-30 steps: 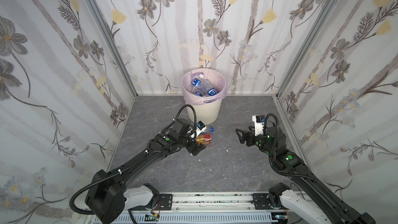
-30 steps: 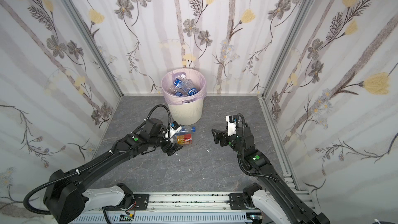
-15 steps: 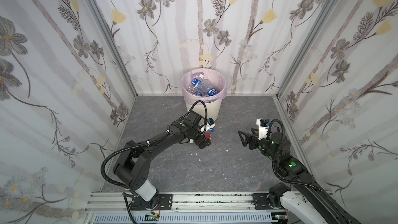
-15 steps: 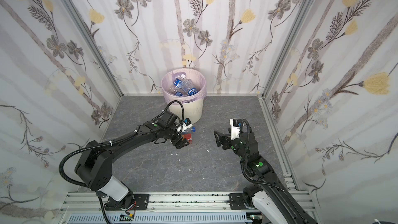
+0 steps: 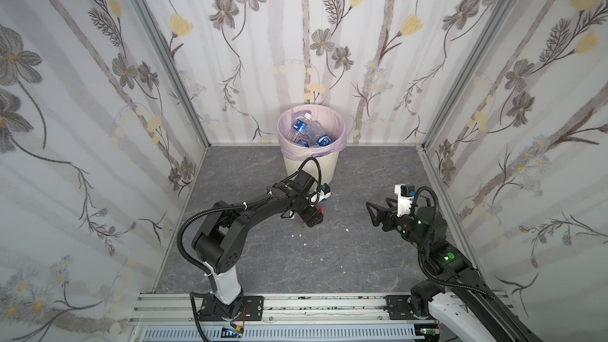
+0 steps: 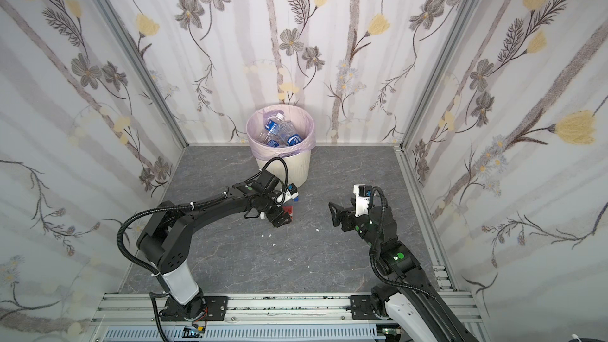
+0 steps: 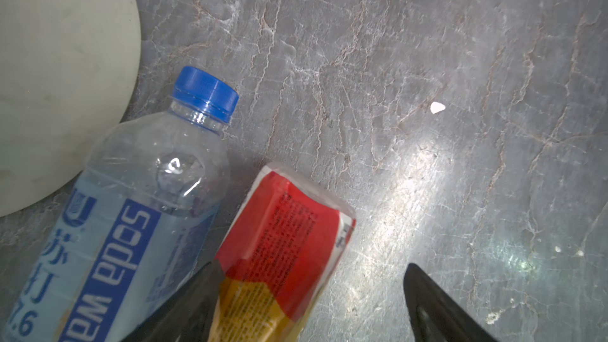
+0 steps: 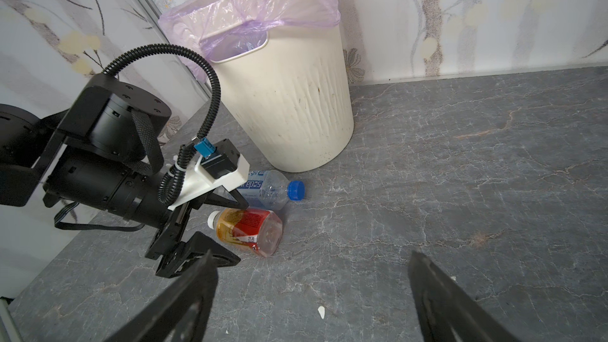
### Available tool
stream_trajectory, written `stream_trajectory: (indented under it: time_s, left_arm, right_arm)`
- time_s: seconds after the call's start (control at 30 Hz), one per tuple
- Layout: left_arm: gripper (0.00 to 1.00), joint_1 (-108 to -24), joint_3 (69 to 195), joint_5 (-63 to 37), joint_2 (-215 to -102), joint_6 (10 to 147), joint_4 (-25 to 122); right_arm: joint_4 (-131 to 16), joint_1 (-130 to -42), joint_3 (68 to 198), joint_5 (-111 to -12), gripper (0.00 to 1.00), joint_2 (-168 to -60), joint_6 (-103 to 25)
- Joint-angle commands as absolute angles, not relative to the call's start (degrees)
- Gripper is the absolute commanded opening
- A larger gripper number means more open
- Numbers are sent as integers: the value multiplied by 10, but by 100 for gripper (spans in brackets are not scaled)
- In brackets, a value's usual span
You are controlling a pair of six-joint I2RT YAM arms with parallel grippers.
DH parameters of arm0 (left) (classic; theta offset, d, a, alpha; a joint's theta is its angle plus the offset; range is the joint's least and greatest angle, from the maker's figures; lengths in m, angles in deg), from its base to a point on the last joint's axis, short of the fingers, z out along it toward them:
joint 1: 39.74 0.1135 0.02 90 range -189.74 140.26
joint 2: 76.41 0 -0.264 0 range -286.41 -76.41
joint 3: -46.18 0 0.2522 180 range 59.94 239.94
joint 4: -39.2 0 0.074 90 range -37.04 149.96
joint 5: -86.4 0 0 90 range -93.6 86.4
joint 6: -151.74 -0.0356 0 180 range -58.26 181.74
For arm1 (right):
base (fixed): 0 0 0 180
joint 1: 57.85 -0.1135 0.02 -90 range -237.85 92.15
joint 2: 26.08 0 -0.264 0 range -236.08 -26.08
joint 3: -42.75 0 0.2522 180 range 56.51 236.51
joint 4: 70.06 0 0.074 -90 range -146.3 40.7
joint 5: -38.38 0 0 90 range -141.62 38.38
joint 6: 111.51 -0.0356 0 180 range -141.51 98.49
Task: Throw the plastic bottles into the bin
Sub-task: 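Withdraw the right gripper while the left gripper lowers onto the red-gold bottle, then grasp the red-gold bottle with the left gripper and lift it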
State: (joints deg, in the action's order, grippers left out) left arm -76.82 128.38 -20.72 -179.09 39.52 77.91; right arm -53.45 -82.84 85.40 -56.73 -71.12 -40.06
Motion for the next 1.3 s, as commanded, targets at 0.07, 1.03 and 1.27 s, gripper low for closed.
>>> stream_trajectory:
  time_s: [0.07,1.03,1.27]
  left_arm:
    - [84,-782,1276,-176,-1815,412,782]
    - [44,-820,1217,-110,-1668,527,760]
    - [48,-819,1168,-38,-1513,598,701]
  right_arm:
    - [-547,-828,848,-564,91,-707,-403]
    - [-563,-827,832,-569,91,-720,-425]
    - [-580,-828,831,-574,91,-743,-442]
